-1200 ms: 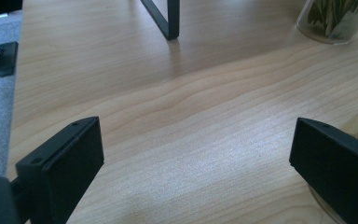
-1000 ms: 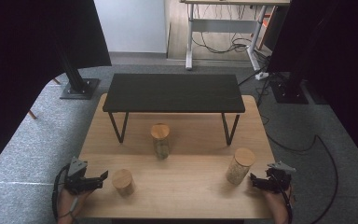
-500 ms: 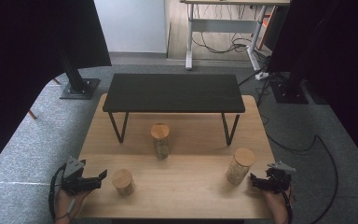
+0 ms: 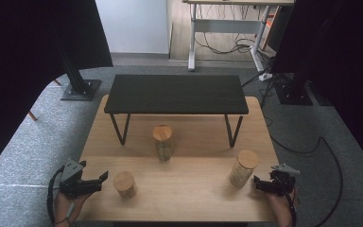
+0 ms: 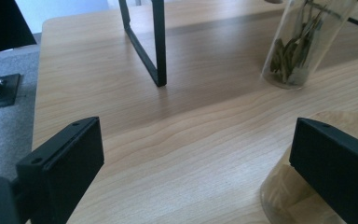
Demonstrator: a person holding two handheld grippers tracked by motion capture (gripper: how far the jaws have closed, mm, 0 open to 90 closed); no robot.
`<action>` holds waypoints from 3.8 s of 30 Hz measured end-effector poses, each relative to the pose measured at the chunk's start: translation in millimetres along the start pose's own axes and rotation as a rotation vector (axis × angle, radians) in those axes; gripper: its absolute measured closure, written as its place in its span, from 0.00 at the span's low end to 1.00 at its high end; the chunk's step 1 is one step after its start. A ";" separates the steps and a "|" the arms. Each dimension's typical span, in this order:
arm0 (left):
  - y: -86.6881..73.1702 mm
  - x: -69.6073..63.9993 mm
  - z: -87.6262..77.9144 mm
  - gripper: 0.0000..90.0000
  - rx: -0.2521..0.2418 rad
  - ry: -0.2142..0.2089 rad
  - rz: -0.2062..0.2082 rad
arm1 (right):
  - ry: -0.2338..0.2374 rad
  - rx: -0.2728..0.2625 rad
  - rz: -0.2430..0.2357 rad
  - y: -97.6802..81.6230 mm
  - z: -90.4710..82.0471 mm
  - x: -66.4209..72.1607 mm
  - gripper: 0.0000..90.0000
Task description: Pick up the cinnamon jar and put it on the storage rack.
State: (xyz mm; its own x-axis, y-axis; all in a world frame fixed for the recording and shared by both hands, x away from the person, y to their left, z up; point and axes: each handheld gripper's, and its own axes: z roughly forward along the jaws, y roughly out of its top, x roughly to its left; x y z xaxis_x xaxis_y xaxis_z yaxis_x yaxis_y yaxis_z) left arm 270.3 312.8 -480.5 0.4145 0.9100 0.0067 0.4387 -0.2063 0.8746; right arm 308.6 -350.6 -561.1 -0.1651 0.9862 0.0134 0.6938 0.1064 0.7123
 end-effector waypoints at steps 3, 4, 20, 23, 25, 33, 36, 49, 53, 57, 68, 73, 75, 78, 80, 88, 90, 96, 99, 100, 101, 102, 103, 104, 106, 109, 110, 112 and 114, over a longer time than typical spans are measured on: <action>2.4 -3.8 -1.1 0.03 -0.006 -0.008 0.005 | 0.000 0.000 0.000 0.0 0.0 0.0 0.00; 3.1 -5.3 -1.2 0.03 -0.008 -0.011 0.005 | 0.000 0.000 0.000 0.0 0.0 0.0 0.00; 7.8 -29.2 6.3 0.03 -0.006 -0.053 0.030 | 0.000 0.000 0.000 0.0 0.0 0.0 0.00; 7.4 -32.8 8.7 0.03 -0.006 -0.062 0.030 | 0.000 0.000 0.000 0.0 0.0 0.0 0.00; 7.1 -34.9 10.1 0.03 -0.005 -0.069 0.030 | 0.000 0.000 0.000 0.0 0.0 0.0 0.00; 5.1 -45.4 15.5 0.03 -0.005 -0.098 0.025 | 0.000 0.000 0.000 0.0 0.0 0.0 0.00; 4.0 -48.9 18.1 0.03 -0.001 -0.110 0.025 | 0.000 0.000 0.000 0.0 0.0 0.0 0.00; -2.0 -63.9 24.0 0.03 0.008 -0.144 0.037 | 0.000 0.000 0.000 0.0 0.0 0.0 0.00; -3.5 -66.9 26.0 0.04 0.013 -0.152 0.045 | 0.001 0.000 -0.001 0.0 -0.1 0.0 0.00; -5.1 -70.1 28.2 0.04 0.016 -0.156 0.059 | 0.001 0.000 -0.001 0.0 -0.1 0.0 0.00; -11.5 -73.3 34.4 0.07 0.042 -0.155 0.105 | 0.002 -0.001 -0.002 -0.1 -0.2 0.1 0.00; -13.7 -75.3 36.5 0.13 0.069 -0.151 0.134 | 0.002 -0.001 -0.003 -0.1 -0.2 0.1 0.00; -14.4 -75.3 37.3 0.15 0.079 -0.155 0.136 | 0.002 -0.001 -0.003 -0.1 -0.2 0.1 0.00; -15.3 -74.6 38.0 0.18 0.097 -0.157 0.137 | 0.002 -0.002 -0.003 -0.2 -0.4 0.2 0.01; -15.6 -73.3 37.9 0.19 0.107 -0.164 0.134 | 0.003 -0.002 -0.003 -0.3 -0.5 0.2 0.01; -14.9 -72.6 36.5 0.26 0.116 -0.188 0.143 | 0.003 -0.002 -0.003 -0.5 -0.8 0.4 0.01; -14.7 -72.3 36.7 0.26 0.116 -0.192 0.144 | 0.003 -0.002 -0.003 -0.5 -0.8 0.5 0.01; -12.5 -71.4 37.2 0.26 0.123 -0.189 0.135 | 0.004 -0.002 -0.003 -0.5 -0.8 0.5 0.01; -10.1 -71.1 36.4 0.26 0.117 -0.190 0.127 | 0.006 -0.002 -0.005 -0.5 -0.8 0.5 0.00; -9.1 -71.1 36.0 0.26 0.115 -0.190 0.127 | 0.009 -0.001 -0.007 -0.5 -0.7 0.6 0.00; -7.9 -71.2 35.5 0.26 0.113 -0.189 0.128 | 0.012 0.000 -0.010 -0.6 -0.8 0.7 0.00; -6.8 -71.2 34.9 0.26 0.112 -0.187 0.131 | 0.014 0.000 -0.011 -0.7 -1.0 0.8 0.00; -5.5 -71.2 34.4 0.26 0.109 -0.187 0.131 | 0.017 0.001 -0.012 -0.8 -1.1 1.0 0.00; -4.3 -71.2 34.0 0.26 0.106 -0.188 0.130 | 0.021 0.001 -0.012 -0.9 -1.3 1.0 0.00; -1.6 -70.6 33.4 0.26 0.100 -0.190 0.130 | 0.030 -0.003 -0.010 -1.2 -1.7 0.5 0.00; 2.7 -70.7 32.3 0.26 0.094 -0.189 0.130 | 0.041 -0.008 0.000 -1.5 -2.4 -0.9 0.00; 4.3 -70.7 31.7 0.26 0.091 -0.188 0.132 | 0.041 -0.008 -0.001 -1.5 -2.4 -0.8 0.00; 7.5 -70.8 30.3 0.26 0.085 -0.188 0.132 | 0.040 -0.002 -0.016 -1.4 -2.0 0.6 0.00; 11.3 -70.8 29.0 0.26 0.081 -0.187 0.133 | 0.035 0.002 -0.033 -1.4 -1.7 1.6 0.00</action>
State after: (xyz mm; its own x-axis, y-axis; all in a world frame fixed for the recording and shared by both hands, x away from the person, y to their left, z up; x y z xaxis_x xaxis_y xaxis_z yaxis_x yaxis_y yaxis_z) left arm 269.1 235.6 -485.1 0.6102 0.7919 0.0231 0.4293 -0.3550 0.8305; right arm 306.2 -349.4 -560.9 -0.2125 0.9771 0.0146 0.6892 0.1393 0.7110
